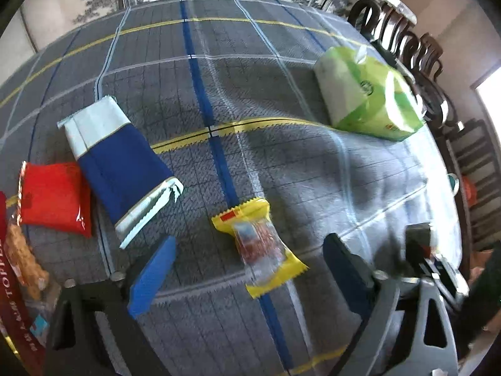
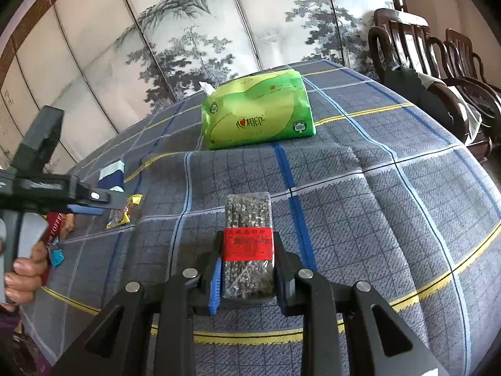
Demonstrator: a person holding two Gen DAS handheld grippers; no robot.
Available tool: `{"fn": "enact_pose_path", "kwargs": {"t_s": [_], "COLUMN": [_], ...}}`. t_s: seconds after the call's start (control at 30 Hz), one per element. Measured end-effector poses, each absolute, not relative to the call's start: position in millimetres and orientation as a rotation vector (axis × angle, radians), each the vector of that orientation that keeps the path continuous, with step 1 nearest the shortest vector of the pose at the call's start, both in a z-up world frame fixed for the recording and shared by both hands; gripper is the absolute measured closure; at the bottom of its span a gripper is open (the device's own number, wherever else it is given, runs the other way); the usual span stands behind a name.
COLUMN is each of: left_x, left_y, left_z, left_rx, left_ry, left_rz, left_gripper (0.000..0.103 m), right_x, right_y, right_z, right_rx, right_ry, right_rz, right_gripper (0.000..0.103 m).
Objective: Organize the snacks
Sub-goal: 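Grasp the dark seaweed bar with red label using the right gripper, then grasp the yellow-wrapped candy with the left gripper, then lower the yellow candy into the gold tray and open the left gripper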
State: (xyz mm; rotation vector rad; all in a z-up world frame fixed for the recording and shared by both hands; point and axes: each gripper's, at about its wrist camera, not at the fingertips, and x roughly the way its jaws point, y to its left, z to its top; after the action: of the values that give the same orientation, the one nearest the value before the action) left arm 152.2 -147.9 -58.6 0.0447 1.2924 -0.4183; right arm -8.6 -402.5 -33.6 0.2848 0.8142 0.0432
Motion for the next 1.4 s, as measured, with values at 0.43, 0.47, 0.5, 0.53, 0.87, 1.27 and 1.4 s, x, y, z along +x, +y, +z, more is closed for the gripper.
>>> {"fn": "enact_pose_path", "kwargs": {"t_s": [0.43,0.47,0.5,0.53,0.87,1.27,1.4], "left_x": [104.5,97.0,85.5,78.0,5.1,-28.7,-27.8], "left_y": [-94.4,-87.5,-77.8,-71.8,-17.9,69.7,103.0], "left_z": [-43.1,-39.6,-36.5,-34.8,-4.4,40.1,49.4], "left_rx": [-0.049,-0.062,-0.074,-0.081,-0.122,-0.181,-0.179], "left_ry": [1.226,1.221,1.212,1.208,1.122,0.989,0.933], "left_rz": [-0.384,-0.384,-0.38,-0.382,-0.361,-0.257,-0.182], "left_gripper": [0.081,0.081,0.081,0.081,0.081,0.081,0.08], "right_x": [-7.1,-6.6,-5.9,-5.1,-3.1,-2.0,-1.6], "right_y": [-405.7,-405.5,-404.9,-404.5,-396.0,-384.7,-381.6], "right_z": [-34.8,-35.1,-35.4,-35.8,-36.1,-35.2,-34.9], "right_rx": [0.29,0.287,0.283,0.279,0.227,0.139,0.116], "right_ry": [0.828,0.83,0.834,0.838,0.856,0.872,0.875], "right_rz": [0.022,0.021,0.017,0.016,-0.016,-0.057,-0.067], "right_gripper": [0.076,0.076,0.076,0.076,0.076,0.076,0.076]}}
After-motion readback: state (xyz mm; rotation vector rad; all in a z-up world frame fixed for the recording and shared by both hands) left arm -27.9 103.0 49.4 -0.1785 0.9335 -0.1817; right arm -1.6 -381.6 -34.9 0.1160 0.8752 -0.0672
